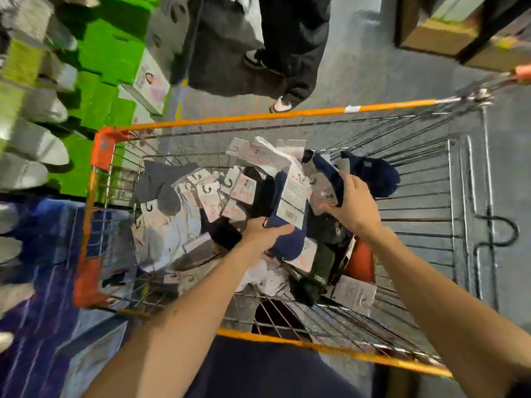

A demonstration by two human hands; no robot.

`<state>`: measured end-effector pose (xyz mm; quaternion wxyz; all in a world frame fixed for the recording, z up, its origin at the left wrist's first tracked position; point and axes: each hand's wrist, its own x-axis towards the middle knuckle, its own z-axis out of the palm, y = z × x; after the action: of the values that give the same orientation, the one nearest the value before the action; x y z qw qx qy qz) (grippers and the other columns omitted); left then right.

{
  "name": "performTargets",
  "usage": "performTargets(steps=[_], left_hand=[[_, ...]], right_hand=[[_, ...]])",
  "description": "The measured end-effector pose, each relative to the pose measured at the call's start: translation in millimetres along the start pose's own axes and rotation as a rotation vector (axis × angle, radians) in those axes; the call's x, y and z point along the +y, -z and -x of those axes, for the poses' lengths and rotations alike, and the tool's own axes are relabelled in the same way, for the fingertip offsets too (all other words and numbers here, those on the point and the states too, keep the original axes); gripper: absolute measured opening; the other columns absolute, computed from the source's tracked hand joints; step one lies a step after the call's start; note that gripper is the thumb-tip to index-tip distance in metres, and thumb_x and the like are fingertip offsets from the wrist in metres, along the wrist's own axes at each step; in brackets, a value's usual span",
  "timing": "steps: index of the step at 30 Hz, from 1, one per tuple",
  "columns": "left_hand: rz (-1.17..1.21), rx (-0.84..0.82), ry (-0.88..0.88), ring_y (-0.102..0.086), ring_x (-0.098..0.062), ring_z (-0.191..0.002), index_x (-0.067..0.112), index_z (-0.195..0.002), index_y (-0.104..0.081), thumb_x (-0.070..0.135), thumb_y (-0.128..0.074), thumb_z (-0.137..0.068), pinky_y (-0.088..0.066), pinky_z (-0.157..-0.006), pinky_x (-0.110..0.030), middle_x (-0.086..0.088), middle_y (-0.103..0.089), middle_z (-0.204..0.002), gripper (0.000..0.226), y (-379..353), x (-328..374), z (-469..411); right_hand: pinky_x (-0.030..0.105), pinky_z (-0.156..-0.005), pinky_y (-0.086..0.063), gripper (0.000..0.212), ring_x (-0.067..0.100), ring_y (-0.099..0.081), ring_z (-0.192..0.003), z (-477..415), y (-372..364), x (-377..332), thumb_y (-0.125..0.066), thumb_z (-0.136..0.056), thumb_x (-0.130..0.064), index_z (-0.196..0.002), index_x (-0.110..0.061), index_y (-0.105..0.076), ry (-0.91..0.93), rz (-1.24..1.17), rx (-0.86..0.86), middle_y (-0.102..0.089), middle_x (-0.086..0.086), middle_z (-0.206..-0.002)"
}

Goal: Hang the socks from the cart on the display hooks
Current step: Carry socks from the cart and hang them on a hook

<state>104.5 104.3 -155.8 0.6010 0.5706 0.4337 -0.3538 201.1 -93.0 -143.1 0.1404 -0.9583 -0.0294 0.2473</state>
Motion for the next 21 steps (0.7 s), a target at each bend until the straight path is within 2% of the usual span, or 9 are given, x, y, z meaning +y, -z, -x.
performTargets(steps=[3,6,8,10,12,14,17,19,21], left_hand=[[0.029,-0.091,0.086,-0.062,-0.029,-0.114,0.016,-0.126,-0.061,0.022,-0.085,-0.078,-0.061,-0.078,-0.046,-0.006,-0.066,-0.127,0.054,-2.5,-11.0,1.3],[-0.015,-0.022,0.036,-0.067,-0.027,-0.107,0.014,-0.125,-0.065,0.017,-0.085,-0.077,-0.060,-0.085,-0.049,-0.007,-0.070,-0.121,0.051,2.1,-21.9,2.7],[-0.051,0.001,0.003,-0.067,-0.023,-0.105,0.015,-0.123,-0.067,0.014,-0.083,-0.079,-0.058,-0.089,-0.046,-0.005,-0.071,-0.119,0.047,13.2,-21.6,5.5],[-0.064,0.006,-0.028,-0.067,-0.019,-0.099,0.014,-0.122,-0.067,0.009,-0.080,-0.082,-0.059,-0.082,-0.039,-0.002,-0.070,-0.118,0.043,31.0,-16.3,11.1],[-0.057,0.052,-0.052,-0.065,-0.018,-0.097,0.013,-0.123,-0.064,0.004,-0.079,-0.083,-0.057,-0.077,-0.035,-0.003,-0.068,-0.118,0.043,50.2,-11.1,15.2],[-0.035,0.132,-0.076,-0.061,-0.020,-0.099,0.014,-0.118,-0.058,0.000,-0.078,-0.081,-0.054,-0.081,-0.036,-0.003,-0.065,-0.115,0.045,66.3,-5.8,18.6],[0.026,0.254,-0.113,-0.057,-0.014,-0.089,0.016,-0.118,-0.049,-0.002,-0.080,-0.078,-0.050,-0.067,-0.026,0.001,-0.057,-0.104,0.053,81.4,-2.7,16.0],[0.075,0.333,-0.132,-0.058,-0.016,-0.092,0.013,-0.128,-0.051,0.000,-0.082,-0.076,-0.049,-0.064,-0.022,0.000,-0.058,-0.110,0.062,85.6,-2.1,11.9],[0.176,0.371,-0.128,-0.062,-0.019,-0.096,0.010,-0.128,-0.054,0.001,-0.082,-0.077,-0.053,-0.072,-0.028,-0.002,-0.063,-0.115,0.059,85.1,-1.7,8.0]], right_hand=[[0.051,-0.115,-0.031,0.110,0.040,-0.027,-0.142,-13.8,-4.4,-8.3,-0.085,-0.073,-0.047,-0.155,-0.010,-0.021,-0.092,-0.045,-0.088,-0.032,0.020,-0.154],[0.057,-0.113,-0.030,0.131,0.041,-0.018,-0.147,-24.3,-10.8,-16.6,-0.085,-0.064,-0.061,-0.157,-0.012,-0.007,-0.167,-0.030,-0.167,-0.020,0.020,-0.159],[0.060,-0.112,-0.030,0.137,0.042,-0.018,-0.147,-28.1,-16.6,-21.9,-0.083,-0.061,-0.068,-0.158,-0.014,-0.001,-0.210,0.027,-0.177,-0.018,0.020,-0.160],[0.062,-0.111,-0.030,0.138,0.042,-0.022,-0.146,-30.4,-18.8,-26.0,-0.080,-0.060,-0.072,-0.158,-0.013,-0.002,-0.236,0.107,-0.159,-0.020,0.021,-0.160],[0.061,-0.111,-0.030,0.137,0.042,-0.028,-0.144,-35.4,-16.6,-26.9,-0.077,-0.060,-0.076,-0.157,-0.009,-0.006,-0.234,0.176,-0.168,-0.026,0.021,-0.159],[0.059,-0.109,-0.033,0.137,0.042,-0.036,-0.141,-40.1,-8.9,-27.3,-0.076,-0.058,-0.078,-0.156,-0.007,-0.011,-0.225,0.227,-0.204,-0.032,0.020,-0.156],[0.052,-0.097,-0.048,0.119,0.040,-0.055,-0.124,-46.5,6.1,-25.5,-0.075,-0.060,-0.079,-0.145,-0.007,-0.033,-0.201,0.251,-0.230,-0.054,0.018,-0.137],[0.045,-0.086,-0.051,0.102,0.037,-0.062,-0.110,-49.1,19.6,-26.8,-0.064,-0.063,-0.086,-0.127,-0.008,-0.052,-0.177,0.227,-0.300,-0.064,0.015,-0.118],[0.044,-0.089,-0.051,0.106,0.037,-0.063,-0.108,-56.3,28.2,-23.7,-0.045,-0.064,-0.096,-0.122,-0.009,-0.060,-0.186,0.196,-0.380,-0.066,0.016,-0.114]])
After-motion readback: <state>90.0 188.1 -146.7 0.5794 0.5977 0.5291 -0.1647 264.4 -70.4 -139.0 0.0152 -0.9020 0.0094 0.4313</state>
